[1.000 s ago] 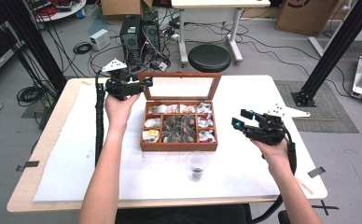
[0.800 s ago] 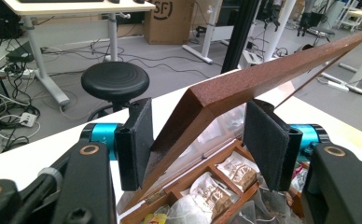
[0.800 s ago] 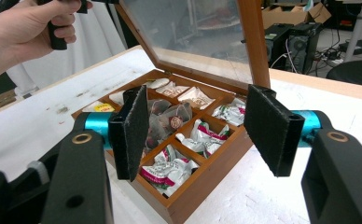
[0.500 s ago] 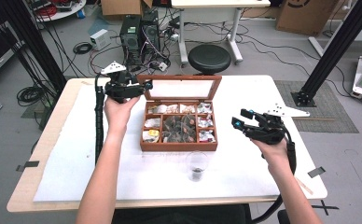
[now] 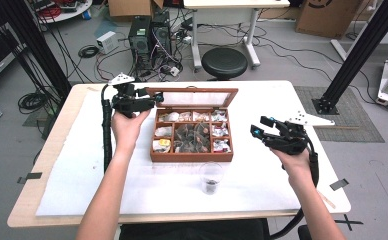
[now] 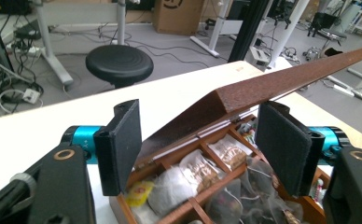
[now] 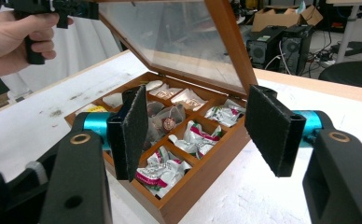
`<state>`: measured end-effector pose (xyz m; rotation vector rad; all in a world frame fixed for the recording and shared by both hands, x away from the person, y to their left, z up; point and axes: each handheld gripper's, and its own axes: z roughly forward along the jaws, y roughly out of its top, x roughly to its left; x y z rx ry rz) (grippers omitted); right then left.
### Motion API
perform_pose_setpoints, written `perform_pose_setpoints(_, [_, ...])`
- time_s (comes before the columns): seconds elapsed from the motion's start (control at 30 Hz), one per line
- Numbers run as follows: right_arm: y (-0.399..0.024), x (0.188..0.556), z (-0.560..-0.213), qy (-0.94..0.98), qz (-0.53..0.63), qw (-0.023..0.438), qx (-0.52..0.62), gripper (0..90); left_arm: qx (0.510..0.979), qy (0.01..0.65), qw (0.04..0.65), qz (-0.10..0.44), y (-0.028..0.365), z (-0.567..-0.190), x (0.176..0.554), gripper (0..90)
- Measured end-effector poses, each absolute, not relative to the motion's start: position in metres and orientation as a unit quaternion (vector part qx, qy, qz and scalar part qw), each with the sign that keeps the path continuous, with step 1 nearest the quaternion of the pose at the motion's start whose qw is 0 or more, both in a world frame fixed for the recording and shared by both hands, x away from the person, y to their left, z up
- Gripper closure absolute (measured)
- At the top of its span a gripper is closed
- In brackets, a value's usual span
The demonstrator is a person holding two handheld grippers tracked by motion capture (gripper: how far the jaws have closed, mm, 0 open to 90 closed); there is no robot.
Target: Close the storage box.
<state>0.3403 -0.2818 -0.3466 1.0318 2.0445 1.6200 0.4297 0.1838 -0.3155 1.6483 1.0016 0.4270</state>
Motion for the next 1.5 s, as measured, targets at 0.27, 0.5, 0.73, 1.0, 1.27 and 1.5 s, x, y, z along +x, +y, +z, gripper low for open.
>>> perform_pose_setpoints(0.27, [-0.282, 0.34, -0.348, 0.718, 0.568, 0.169, 0.364, 40.2, 0.698, 0.436, 0.538, 0.183, 0.182, -0.324, 0.412, 30.5])
perform_pose_setpoints(0.5, [-0.281, 0.34, -0.348, 0.718, 0.567, 0.172, 0.365, 40.2, 0.693, 0.443, 0.543, 0.173, 0.181, -0.337, 0.396, 30.5])
perform_pose_setpoints(0.73, [-0.28, 0.339, -0.348, 0.718, 0.565, 0.174, 0.366, 40.2, 0.688, 0.446, 0.551, 0.155, 0.182, -0.353, 0.384, 31.0])
perform_pose_setpoints(1.0, [-0.281, 0.339, -0.35, 0.714, 0.566, 0.179, 0.372, 40.3, 0.696, 0.442, 0.544, 0.155, 0.183, -0.368, 0.371, 31.5])
perform_pose_setpoints(1.27, [-0.28, 0.339, -0.352, 0.713, 0.565, 0.182, 0.373, 40.3, 0.705, 0.439, 0.536, 0.151, 0.183, -0.385, 0.361, 31.5])
perform_pose_setpoints(1.5, [-0.278, 0.339, -0.356, 0.713, 0.561, 0.181, 0.379, 40.3, 0.719, 0.436, 0.519, 0.153, 0.183, -0.398, 0.355, 32.6])
